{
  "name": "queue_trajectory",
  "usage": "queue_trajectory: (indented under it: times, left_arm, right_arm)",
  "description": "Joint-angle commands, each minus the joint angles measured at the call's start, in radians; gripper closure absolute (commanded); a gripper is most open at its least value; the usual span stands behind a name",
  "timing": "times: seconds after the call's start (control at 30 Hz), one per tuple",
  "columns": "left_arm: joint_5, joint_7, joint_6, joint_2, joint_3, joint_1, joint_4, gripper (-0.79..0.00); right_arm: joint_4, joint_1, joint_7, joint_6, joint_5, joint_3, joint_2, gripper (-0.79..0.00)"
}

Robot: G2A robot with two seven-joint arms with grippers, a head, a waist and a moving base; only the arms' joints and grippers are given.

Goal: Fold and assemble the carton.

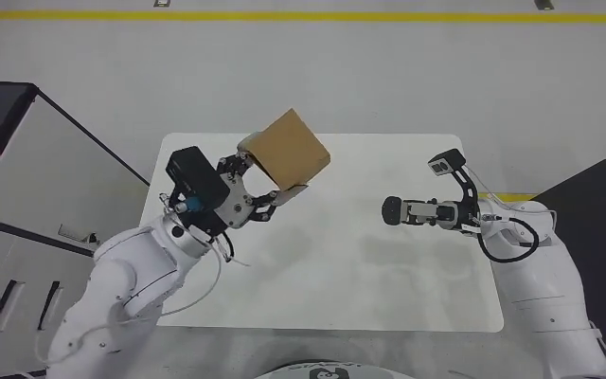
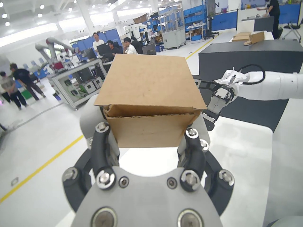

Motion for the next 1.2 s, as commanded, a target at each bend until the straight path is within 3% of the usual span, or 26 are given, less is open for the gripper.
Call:
queue_trajectory:
  times: [0.0, 0.13, 0.37, 0.6, 0.87, 0.97, 1.17]
  left_arm:
    - [-0.199, -0.084, 0.038, -0.003, 0.004, -0.011, 0.032, 0.000]
    - [-0.478, -0.225, 0.069, -0.004, -0.017, -0.071, 0.078, 0.000]
    - [-0.745, -0.354, 0.108, -0.005, -0.015, -0.137, 0.154, 0.000]
    - [-0.952, -0.431, 0.111, -0.007, -0.001, -0.174, 0.206, 0.000]
    - [-0.952, -0.431, 0.111, -0.007, -0.001, -0.174, 0.206, 0.000]
    - [-1.096, -0.414, 0.149, -0.012, 0.006, -0.166, 0.226, 0.000]
    - [-1.364, -0.503, 0.260, -0.014, 0.004, -0.189, 0.273, 0.000]
  right_arm:
    - [0.000, 0.000, 0.000, 0.000, 0.000, 0.000, 0.000, -0.785]
    - [0.000, 0.000, 0.000, 0.000, 0.000, 0.000, 0.000, -0.785]
    - [0.000, 0.000, 0.000, 0.000, 0.000, 0.000, 0.000, -0.785]
    - [0.000, 0.000, 0.000, 0.000, 0.000, 0.000, 0.000, -0.785]
    - [0.000, 0.000, 0.000, 0.000, 0.000, 0.000, 0.000, -0.785]
    - [0.000, 0.000, 0.000, 0.000, 0.000, 0.000, 0.000, -0.785]
    - [0.000, 0.000, 0.000, 0.000, 0.000, 0.000, 0.000, -0.785]
